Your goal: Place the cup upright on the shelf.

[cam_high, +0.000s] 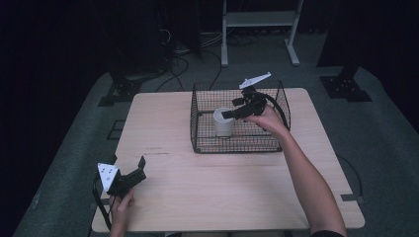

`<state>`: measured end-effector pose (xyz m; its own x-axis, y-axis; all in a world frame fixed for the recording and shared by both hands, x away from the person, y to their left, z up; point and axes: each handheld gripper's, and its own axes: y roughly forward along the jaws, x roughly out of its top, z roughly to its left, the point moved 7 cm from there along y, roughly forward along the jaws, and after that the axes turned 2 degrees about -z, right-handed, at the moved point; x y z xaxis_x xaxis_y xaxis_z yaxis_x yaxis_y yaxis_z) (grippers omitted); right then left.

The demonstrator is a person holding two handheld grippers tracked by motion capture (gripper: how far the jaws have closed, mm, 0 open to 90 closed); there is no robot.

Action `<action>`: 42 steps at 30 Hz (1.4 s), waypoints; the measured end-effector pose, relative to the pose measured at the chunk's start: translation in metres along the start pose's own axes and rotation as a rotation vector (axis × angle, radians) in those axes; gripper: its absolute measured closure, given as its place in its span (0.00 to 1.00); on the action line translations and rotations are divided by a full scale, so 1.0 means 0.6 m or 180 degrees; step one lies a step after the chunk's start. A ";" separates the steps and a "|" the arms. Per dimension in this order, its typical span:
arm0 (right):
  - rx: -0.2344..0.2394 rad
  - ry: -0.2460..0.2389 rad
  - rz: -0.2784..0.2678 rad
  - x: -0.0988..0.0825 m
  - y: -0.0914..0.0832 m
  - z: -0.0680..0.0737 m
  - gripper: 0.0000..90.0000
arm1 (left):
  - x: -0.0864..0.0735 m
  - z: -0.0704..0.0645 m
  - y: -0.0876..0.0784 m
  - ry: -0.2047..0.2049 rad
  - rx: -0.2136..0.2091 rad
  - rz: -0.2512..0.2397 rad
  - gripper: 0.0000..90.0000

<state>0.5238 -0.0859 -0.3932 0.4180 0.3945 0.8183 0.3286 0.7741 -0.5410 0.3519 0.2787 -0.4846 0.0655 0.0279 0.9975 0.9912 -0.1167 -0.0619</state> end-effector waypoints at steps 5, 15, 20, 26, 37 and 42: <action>0.0014 0.0005 -0.0019 -0.005 -0.013 0.004 0.15 | 0.000 0.000 0.000 0.0010 0.0001 -0.0001 0.00; 0.0026 -0.0002 -0.0073 -0.020 -0.046 0.017 0.15 | 0.000 0.000 0.000 0.0018 0.0003 0.0004 0.00; 0.0043 -0.0026 -0.0113 -0.027 -0.063 0.026 0.15 | 0.000 -0.001 0.000 0.0022 0.0004 0.0005 0.00; 0.0079 -0.0047 -0.0097 -0.038 -0.079 0.039 0.15 | 0.000 -0.001 0.000 0.0025 0.0003 0.0003 0.00; 0.0124 -0.0095 -0.0137 -0.071 -0.101 0.061 0.15 | 0.000 -0.001 0.000 0.0034 0.0005 0.0010 0.00; 0.0138 -0.0092 -0.0151 -0.081 -0.108 0.067 0.15 | 0.000 -0.002 0.000 0.0034 0.0002 0.0007 0.00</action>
<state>0.4482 -0.1354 -0.3901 0.3780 0.3704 0.8485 0.3101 0.8129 -0.4930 0.3518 0.2777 -0.4847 0.0665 0.0169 0.9976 0.9912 -0.1160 -0.0641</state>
